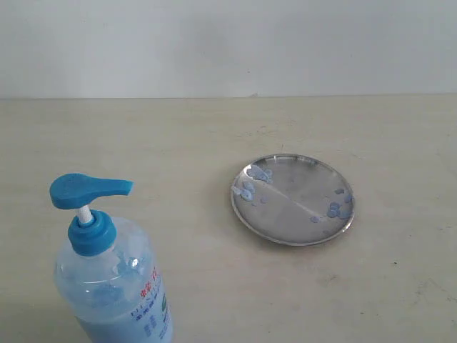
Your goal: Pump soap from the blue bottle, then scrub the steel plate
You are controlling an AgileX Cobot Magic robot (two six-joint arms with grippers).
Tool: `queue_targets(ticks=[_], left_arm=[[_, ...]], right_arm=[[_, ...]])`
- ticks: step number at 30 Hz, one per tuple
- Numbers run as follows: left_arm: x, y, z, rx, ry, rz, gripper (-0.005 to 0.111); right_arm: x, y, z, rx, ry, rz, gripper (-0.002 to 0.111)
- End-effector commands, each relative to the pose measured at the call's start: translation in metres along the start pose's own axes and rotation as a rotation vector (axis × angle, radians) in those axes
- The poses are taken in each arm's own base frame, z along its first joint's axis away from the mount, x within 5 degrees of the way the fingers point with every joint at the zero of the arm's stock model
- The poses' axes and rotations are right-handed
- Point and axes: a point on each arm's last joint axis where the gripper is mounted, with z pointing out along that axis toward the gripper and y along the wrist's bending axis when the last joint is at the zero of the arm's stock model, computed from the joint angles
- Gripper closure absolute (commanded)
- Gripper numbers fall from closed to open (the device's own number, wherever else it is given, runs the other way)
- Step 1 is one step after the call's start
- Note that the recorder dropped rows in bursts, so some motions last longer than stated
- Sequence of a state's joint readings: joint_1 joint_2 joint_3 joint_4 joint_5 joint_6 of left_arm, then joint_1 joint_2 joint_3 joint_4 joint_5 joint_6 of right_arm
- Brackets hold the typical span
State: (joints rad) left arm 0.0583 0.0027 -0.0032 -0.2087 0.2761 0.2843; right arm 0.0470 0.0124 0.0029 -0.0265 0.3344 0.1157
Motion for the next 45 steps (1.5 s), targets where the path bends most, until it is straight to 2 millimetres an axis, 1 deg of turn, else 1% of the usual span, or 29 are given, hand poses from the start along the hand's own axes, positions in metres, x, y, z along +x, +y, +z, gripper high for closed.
queue_targets(ticks=[1,5,11,14,16,18,23,29,31,32,33,35,37,38,39,40,42,43,44,45], left_arm=[[-0.009,0.0,0.0,0.016,-0.112,-0.242,0.102],[-0.015,-0.001,-0.001,0.05,-0.166,-0.536,0.102],[-0.015,0.0,-0.001,0.05,-0.17,-0.548,0.102],[-0.019,0.003,-0.002,0.027,-0.22,-0.559,0.102],[-0.021,0.005,-0.003,0.023,-0.259,-0.663,0.102],[-0.023,0.008,-0.004,0.014,-0.29,-0.714,0.102],[-0.026,0.01,-0.004,-0.005,-0.325,-0.716,0.102],[-0.024,0.009,-0.004,0.006,-0.306,-0.715,0.102],[-0.029,0.015,-0.006,-0.029,-0.387,-0.763,0.102],[-0.034,0.02,-0.009,-0.059,-0.469,-0.808,0.102],[-0.047,0.022,-0.015,-0.065,-0.536,-0.751,0.102],[-0.09,0.019,-0.037,-0.017,-0.648,-0.542,0.102],[-0.13,0.015,-0.049,0.03,-0.637,-0.423,0.102],[-0.148,0.014,-0.045,0.029,-0.567,-0.352,0.102],[-0.163,0.015,-0.042,0.03,-0.544,-0.334,0.102],[-0.173,0.016,-0.032,0.035,-0.51,-0.348,0.102],[-0.181,0.017,-0.008,0.042,-0.491,-0.392,0.102],[-0.179,0.017,0.006,0.043,-0.489,-0.416,0.102],[-0.17,0.018,0.019,0.036,-0.498,-0.421,0.102],[-0.161,0.018,0.026,0.032,-0.528,-0.417,0.102]], right_arm=[[-0.001,0.0,0.0,0.008,-0.005,-0.004,0.106],[-0.001,0.0,0.0,0.008,-0.005,-0.004,0.106],[-0.001,0.0,0.0,0.007,-0.008,-0.004,0.106],[-0.001,0.0,0.0,0.007,-0.009,-0.004,0.106],[-0.001,0.0,0.0,0.007,-0.009,-0.004,0.106],[-0.001,0.0,0.0,0.007,-0.009,-0.004,0.106],[-0.001,0.0,0.0,0.007,-0.009,-0.004,0.106],[-0.001,0.0,0.0,0.007,-0.009,-0.004,0.106],[-0.001,0.0,0.0,0.007,-0.009,-0.004,0.106],[-0.001,0.0,0.0,0.007,-0.009,-0.004,0.106],[-0.001,0.0,0.0,0.007,-0.009,-0.004,0.106],[-0.001,0.0,0.0,0.007,-0.009,-0.004,0.106],[-0.001,0.0,0.0,0.007,-0.009,-0.004,0.106],[-0.001,0.0,0.0,0.007,-0.009,-0.004,0.106],[-0.001,0.0,0.0,0.007,-0.009,-0.004,0.106],[-0.001,0.0,0.0,0.007,-0.009,-0.004,0.106],[-0.001,0.0,0.0,0.007,-0.009,-0.004,0.106],[-0.001,0.0,0.0,0.007,-0.009,-0.004,0.106],[-0.001,0.0,0.0,0.007,-0.009,-0.004,0.106],[-0.002,0.0,0.0,0.007,-0.01,-0.004,0.106]])
